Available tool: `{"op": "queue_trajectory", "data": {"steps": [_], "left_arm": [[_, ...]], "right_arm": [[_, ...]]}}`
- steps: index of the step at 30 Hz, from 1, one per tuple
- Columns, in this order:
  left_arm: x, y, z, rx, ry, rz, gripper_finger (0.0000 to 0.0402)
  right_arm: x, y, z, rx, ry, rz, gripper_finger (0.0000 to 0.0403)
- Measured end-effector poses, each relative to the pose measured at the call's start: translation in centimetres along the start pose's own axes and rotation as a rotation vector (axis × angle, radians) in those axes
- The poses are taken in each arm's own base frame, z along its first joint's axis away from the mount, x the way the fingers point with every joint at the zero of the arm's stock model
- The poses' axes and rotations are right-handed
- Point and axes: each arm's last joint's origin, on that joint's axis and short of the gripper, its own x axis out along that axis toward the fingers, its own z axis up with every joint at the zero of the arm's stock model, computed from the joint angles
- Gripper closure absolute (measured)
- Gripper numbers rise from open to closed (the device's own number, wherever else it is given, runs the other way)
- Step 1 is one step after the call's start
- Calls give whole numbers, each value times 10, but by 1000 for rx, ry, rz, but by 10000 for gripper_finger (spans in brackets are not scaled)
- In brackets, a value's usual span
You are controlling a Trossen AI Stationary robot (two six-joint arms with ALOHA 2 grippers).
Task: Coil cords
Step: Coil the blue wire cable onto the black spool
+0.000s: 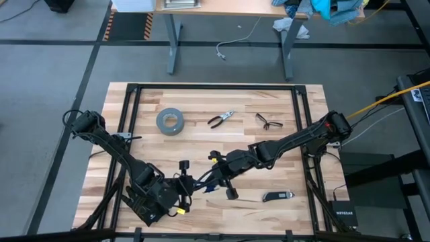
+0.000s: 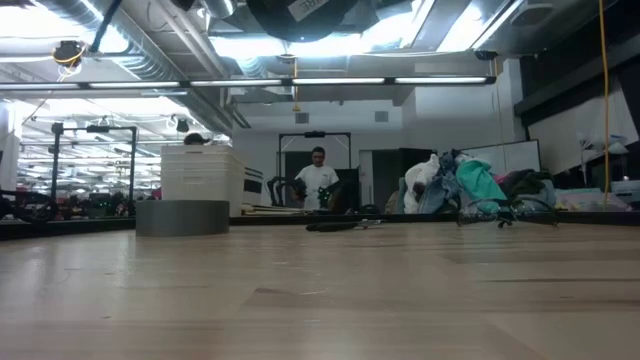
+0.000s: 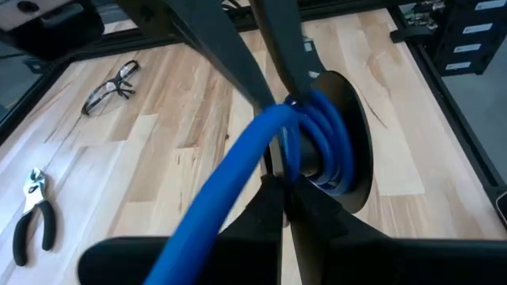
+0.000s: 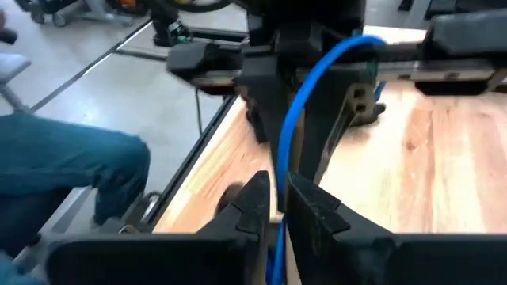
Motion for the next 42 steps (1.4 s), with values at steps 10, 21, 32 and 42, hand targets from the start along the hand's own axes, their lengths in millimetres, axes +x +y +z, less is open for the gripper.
{"op": "queue_trajectory", "data": {"steps": [10, 21, 32, 42], "left_arm": [[0, 1, 0, -10, 0, 2, 401], [0, 0, 1, 22, -9, -5, 401], [0, 0, 1, 27, -4, -7, 401], [0, -1, 1, 25, -7, -11, 401]], "right_arm": [[-1, -1, 2, -3, -19, -39, 369], [10, 0, 1, 17, -64, 48, 229], [33, -3, -9, 4, -121, 105, 209], [32, 1, -8, -23, -113, 248, 252]]}}
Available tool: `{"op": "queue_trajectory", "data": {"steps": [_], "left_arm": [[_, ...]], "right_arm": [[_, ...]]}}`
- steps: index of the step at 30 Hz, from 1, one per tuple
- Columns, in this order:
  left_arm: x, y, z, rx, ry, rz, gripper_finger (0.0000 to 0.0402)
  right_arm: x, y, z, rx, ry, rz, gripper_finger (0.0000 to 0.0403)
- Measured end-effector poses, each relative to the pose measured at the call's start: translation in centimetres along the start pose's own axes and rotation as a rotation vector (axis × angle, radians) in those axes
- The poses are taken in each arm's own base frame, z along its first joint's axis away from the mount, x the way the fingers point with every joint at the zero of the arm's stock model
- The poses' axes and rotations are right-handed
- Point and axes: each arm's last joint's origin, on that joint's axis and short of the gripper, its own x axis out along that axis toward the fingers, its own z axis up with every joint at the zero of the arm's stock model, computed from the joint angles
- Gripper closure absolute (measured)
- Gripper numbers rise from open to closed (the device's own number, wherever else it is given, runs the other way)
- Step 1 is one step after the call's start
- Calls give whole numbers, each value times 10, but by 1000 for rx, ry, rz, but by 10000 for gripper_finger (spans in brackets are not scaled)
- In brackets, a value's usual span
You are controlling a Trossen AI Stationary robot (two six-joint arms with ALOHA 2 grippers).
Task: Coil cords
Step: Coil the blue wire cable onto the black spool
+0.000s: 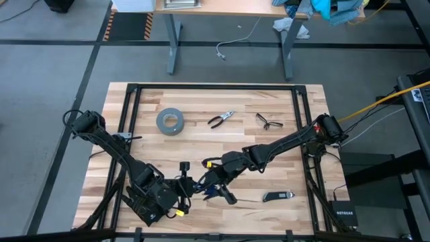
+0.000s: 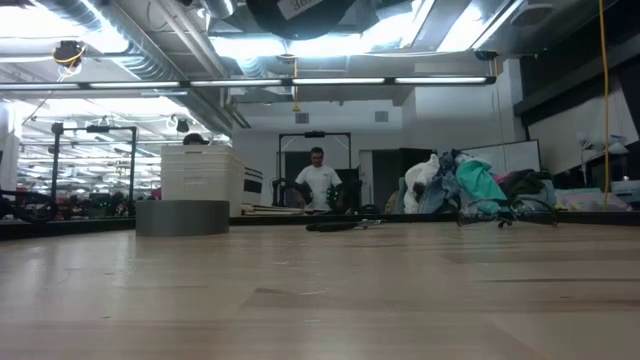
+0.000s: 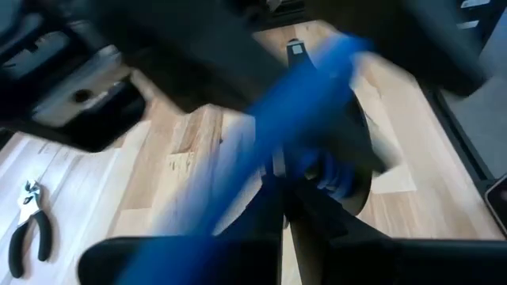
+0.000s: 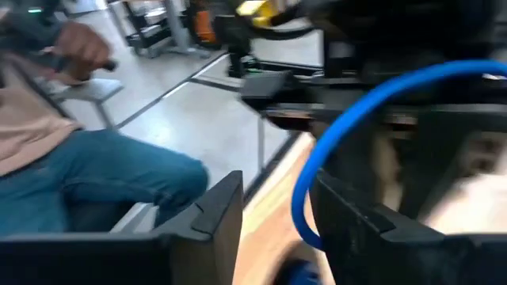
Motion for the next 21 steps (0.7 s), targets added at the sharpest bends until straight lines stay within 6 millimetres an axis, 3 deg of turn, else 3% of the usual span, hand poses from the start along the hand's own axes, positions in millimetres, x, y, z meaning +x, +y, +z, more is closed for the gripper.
{"op": "queue_trajectory", "data": {"steps": [15, 21], "left_arm": [[-3, -3, -1, 3, 0, -5, 401], [-4, -4, -2, 3, 6, -4, 401]], "right_arm": [[-2, 5, -4, 21, 58, 143, 265], [-8, 6, 2, 39, 61, 74, 277]]}}
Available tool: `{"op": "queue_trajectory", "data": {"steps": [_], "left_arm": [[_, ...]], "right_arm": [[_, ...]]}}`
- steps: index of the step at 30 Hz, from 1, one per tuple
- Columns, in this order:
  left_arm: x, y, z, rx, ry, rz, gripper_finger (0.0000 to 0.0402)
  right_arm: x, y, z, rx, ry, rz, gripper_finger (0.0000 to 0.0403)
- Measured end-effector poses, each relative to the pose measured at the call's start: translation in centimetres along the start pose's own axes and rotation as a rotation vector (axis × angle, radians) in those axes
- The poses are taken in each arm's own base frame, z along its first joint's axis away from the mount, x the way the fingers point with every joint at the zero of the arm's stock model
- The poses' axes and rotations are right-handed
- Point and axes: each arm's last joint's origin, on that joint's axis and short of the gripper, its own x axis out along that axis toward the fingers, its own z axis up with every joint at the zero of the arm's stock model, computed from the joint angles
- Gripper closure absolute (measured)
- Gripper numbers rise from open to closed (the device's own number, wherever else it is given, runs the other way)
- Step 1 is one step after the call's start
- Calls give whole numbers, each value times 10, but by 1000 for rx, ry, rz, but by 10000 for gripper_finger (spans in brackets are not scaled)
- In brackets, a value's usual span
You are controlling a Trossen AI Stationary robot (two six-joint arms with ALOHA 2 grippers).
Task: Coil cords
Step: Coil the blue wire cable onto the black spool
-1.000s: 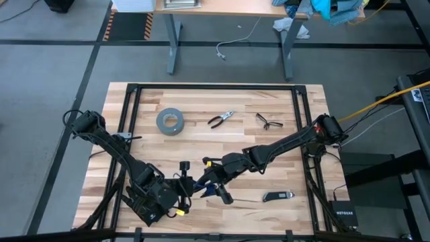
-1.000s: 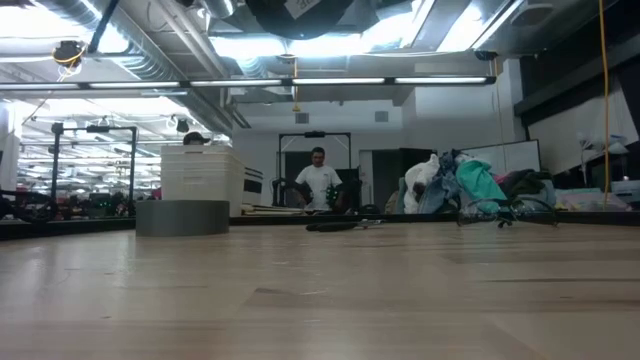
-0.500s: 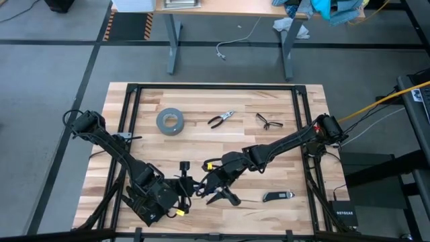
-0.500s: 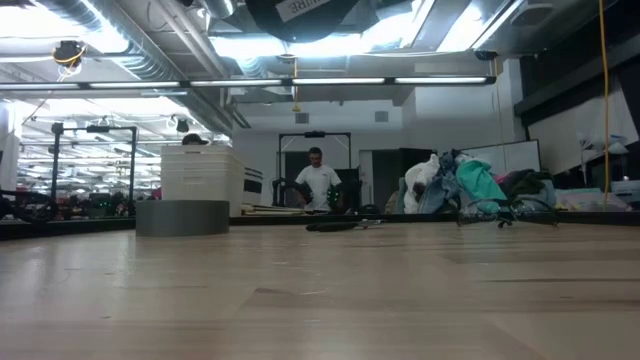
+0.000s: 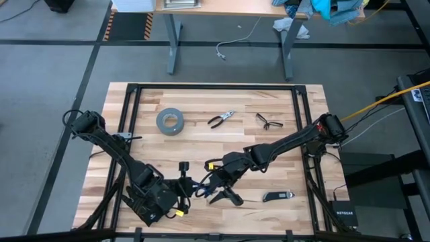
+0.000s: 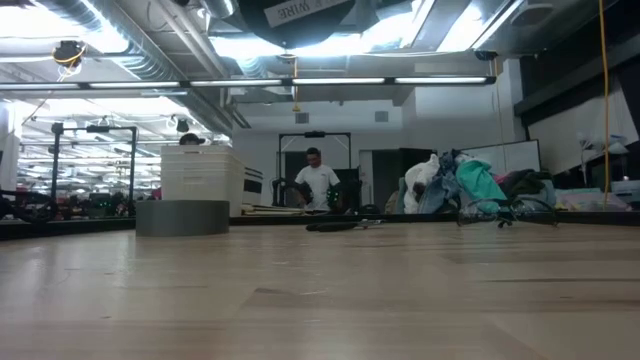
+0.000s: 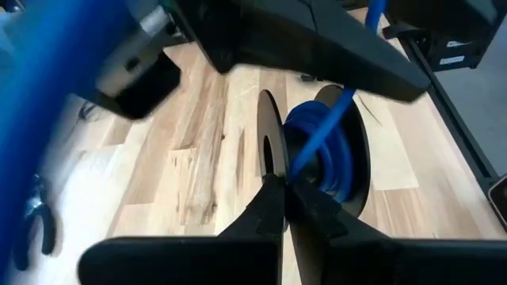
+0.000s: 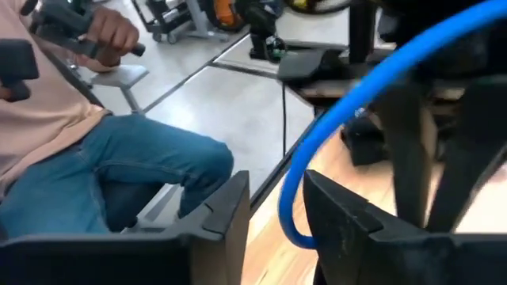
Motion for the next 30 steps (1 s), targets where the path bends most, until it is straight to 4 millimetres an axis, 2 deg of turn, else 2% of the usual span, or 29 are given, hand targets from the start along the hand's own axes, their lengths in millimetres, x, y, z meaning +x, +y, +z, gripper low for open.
{"op": "queue_trajectory", "data": {"steps": [11, 18, 30], "left_arm": [[-2, -3, -1, 0, 3, -9, 401], [-3, -4, -2, 4, 4, -12, 401], [-8, -5, 0, 4, -2, -25, 401]], "right_arm": [[-23, 9, 7, 9, 79, -89, 394], [-35, 13, 3, 50, 183, -156, 370], [-37, 17, -9, 98, 302, -198, 383]]}}
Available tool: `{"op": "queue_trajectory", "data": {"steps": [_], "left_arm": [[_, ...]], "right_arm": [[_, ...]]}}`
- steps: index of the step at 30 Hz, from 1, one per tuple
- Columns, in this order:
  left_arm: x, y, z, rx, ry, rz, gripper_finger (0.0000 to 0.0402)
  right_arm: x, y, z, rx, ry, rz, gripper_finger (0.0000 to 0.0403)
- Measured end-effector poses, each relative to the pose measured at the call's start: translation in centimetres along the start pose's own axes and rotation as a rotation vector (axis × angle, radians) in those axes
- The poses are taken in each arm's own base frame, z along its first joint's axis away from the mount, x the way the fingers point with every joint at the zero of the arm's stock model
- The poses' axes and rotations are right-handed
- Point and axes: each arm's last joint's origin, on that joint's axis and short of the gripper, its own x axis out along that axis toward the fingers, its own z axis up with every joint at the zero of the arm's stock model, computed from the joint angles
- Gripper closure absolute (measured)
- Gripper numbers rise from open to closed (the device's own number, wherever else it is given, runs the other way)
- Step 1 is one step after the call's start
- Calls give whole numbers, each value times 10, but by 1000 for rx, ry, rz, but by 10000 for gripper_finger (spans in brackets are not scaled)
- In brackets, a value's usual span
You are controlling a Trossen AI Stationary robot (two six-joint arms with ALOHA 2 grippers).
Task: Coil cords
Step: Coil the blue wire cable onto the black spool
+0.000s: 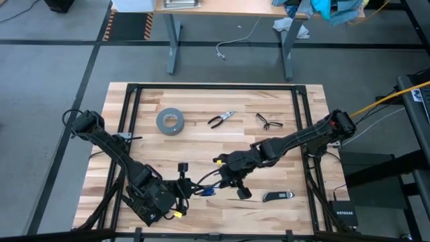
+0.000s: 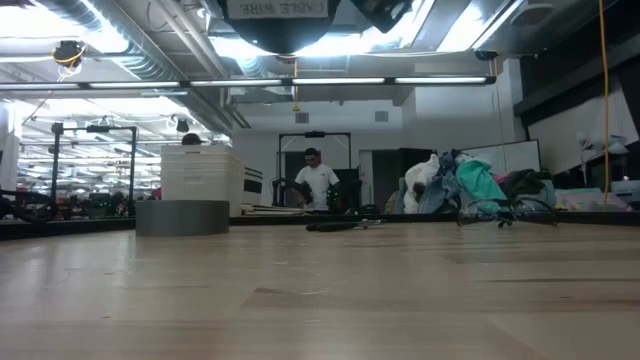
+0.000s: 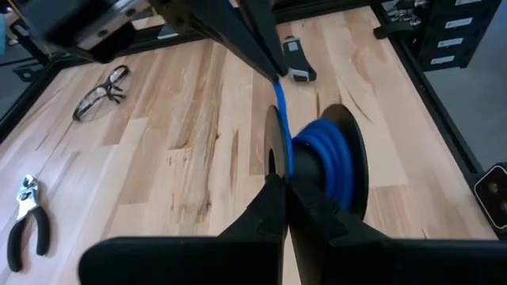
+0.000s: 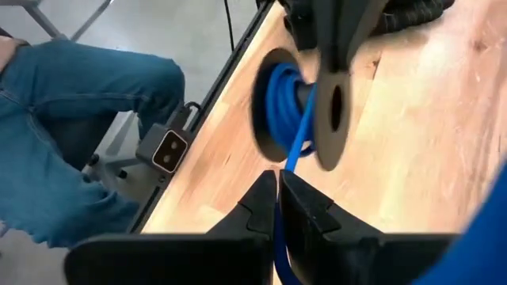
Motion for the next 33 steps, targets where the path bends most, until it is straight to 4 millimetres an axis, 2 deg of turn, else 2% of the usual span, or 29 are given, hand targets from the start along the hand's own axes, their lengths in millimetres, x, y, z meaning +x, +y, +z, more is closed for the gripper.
{"op": "queue_trajectory", "data": {"steps": [5, 11, 16, 26, 33], "left_arm": [[-4, 2, 3, -9, -11, 0, 401], [-7, 2, 4, -8, -14, -5, 401], [-7, 1, 4, -11, -16, -5, 401], [-12, -3, 4, -5, -36, 9, 401], [-11, -3, 4, -5, -42, 23, 401]], "right_arm": [[3, 12, -6, -7, 49, -40, 371], [6, 22, -11, -2, 77, -179, 327], [6, 23, -11, -4, 73, -206, 298], [5, 22, -14, 24, 103, -221, 303], [7, 29, -14, 54, 107, -53, 303]]}}
